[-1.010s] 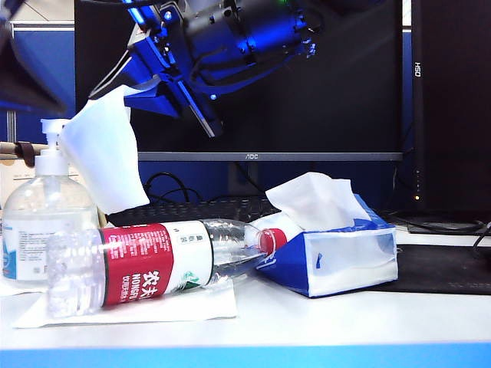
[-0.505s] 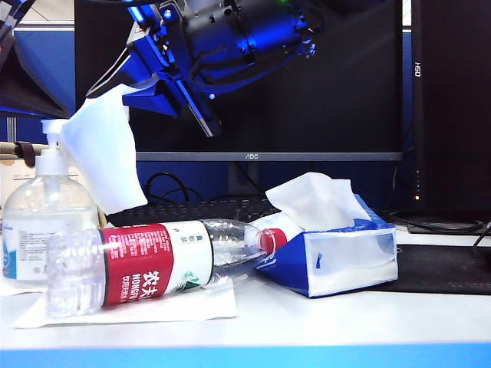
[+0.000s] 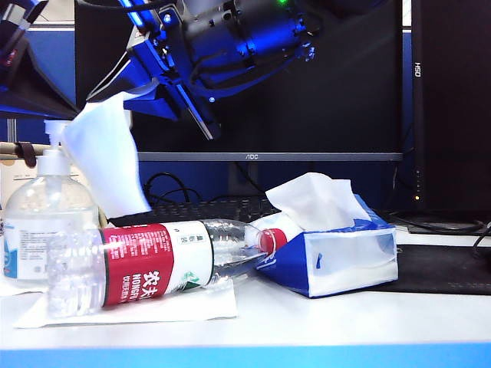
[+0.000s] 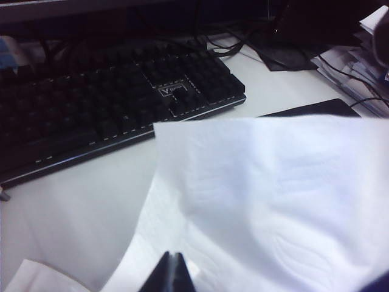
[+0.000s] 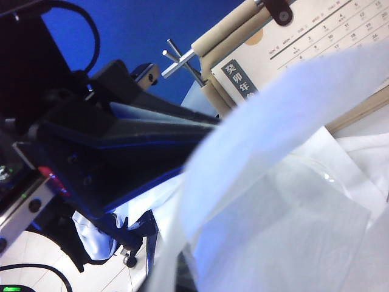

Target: Pull out a tissue from the tissue dispenser, then press the switch of the alcohol sanitizer bottle to drop some sanitizer on the paper tissue, and finally place the treated tissue on the table.

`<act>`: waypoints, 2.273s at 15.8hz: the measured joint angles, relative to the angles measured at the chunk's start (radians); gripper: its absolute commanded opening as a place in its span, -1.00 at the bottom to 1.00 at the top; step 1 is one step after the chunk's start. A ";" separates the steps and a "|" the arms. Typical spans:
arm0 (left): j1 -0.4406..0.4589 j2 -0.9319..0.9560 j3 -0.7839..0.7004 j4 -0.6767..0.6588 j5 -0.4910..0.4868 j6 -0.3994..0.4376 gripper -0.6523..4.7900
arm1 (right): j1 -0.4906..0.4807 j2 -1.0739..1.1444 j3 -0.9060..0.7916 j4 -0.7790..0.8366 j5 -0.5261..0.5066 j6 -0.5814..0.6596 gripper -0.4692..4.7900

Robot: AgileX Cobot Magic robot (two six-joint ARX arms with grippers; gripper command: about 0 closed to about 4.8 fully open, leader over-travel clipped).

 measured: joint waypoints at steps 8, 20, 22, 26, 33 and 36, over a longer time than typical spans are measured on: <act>0.000 0.026 -0.014 0.024 0.003 0.023 -0.78 | 0.000 0.000 0.000 0.000 0.000 0.000 -0.84; 0.000 0.032 -0.147 0.240 0.015 0.014 -0.78 | 0.000 0.000 0.000 0.000 0.000 -0.011 -0.84; 0.000 0.032 -0.147 0.240 0.019 0.005 -0.78 | 0.000 0.000 0.000 0.000 0.000 -0.012 -0.84; 0.000 0.032 -0.156 0.304 0.026 -0.108 -0.78 | -0.002 0.000 0.000 0.000 0.000 -0.034 -0.84; 0.000 -0.073 -0.038 0.195 0.045 -0.225 -0.78 | -0.065 0.000 0.002 0.016 -0.023 -0.079 -0.84; 0.001 -0.160 -0.005 0.188 0.045 -0.234 -0.78 | -0.132 -0.002 0.002 0.019 -0.068 -0.080 -0.84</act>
